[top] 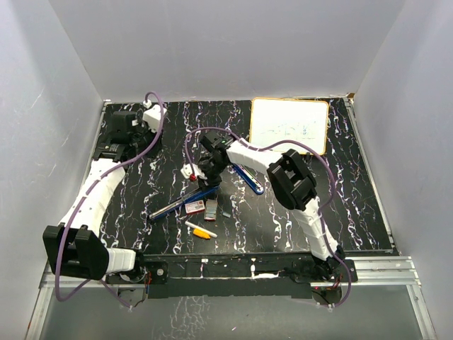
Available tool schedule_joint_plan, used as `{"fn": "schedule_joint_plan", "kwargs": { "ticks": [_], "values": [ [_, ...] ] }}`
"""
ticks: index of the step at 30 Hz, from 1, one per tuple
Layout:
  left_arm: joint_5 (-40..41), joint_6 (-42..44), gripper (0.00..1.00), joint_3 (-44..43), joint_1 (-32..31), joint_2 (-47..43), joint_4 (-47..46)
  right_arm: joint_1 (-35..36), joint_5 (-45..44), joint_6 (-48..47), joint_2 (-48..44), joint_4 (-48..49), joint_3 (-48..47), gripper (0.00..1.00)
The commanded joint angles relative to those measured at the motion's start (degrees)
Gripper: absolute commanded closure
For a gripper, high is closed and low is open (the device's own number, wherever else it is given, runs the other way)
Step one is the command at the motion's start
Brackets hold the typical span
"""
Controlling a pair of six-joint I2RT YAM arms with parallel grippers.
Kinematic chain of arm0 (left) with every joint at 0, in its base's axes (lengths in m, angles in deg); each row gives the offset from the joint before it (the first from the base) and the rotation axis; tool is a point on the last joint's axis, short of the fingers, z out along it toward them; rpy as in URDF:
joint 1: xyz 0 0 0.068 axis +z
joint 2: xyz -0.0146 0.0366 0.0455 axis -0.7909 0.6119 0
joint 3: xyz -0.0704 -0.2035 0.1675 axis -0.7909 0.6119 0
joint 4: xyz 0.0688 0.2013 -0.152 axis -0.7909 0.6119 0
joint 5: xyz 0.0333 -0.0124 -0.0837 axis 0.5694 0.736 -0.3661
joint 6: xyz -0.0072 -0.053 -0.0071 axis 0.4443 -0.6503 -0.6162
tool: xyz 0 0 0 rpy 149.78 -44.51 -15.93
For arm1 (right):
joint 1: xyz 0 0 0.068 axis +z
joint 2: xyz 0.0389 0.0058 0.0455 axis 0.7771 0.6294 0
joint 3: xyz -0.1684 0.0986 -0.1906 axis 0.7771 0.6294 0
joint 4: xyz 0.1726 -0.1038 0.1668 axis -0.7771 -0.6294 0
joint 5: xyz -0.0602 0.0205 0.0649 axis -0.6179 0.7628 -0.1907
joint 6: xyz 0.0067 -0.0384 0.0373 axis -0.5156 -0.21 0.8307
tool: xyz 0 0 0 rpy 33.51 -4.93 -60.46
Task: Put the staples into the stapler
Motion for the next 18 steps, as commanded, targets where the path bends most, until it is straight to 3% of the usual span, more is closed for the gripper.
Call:
{"fn": "schedule_joint_plan", "kwargs": {
  "ticks": [1,11,18],
  "values": [
    [0.7,-2.0,1.00,0.5,1.4,-0.5,-1.0,1.4,0.4,-17.7,6.3,-12.3,-5.7,0.80],
    [-4.0,0.0,1.00,0.8,1.4,2.3,-0.9,2.0,1.3,-25.5,11.3,-19.4,-13.4,0.77],
    [-6.5,-0.4,1.00,0.5,1.3,2.9,-1.4,2.1,3.1,-20.3,12.5,-17.7,-15.7,0.48]
  ]
}}
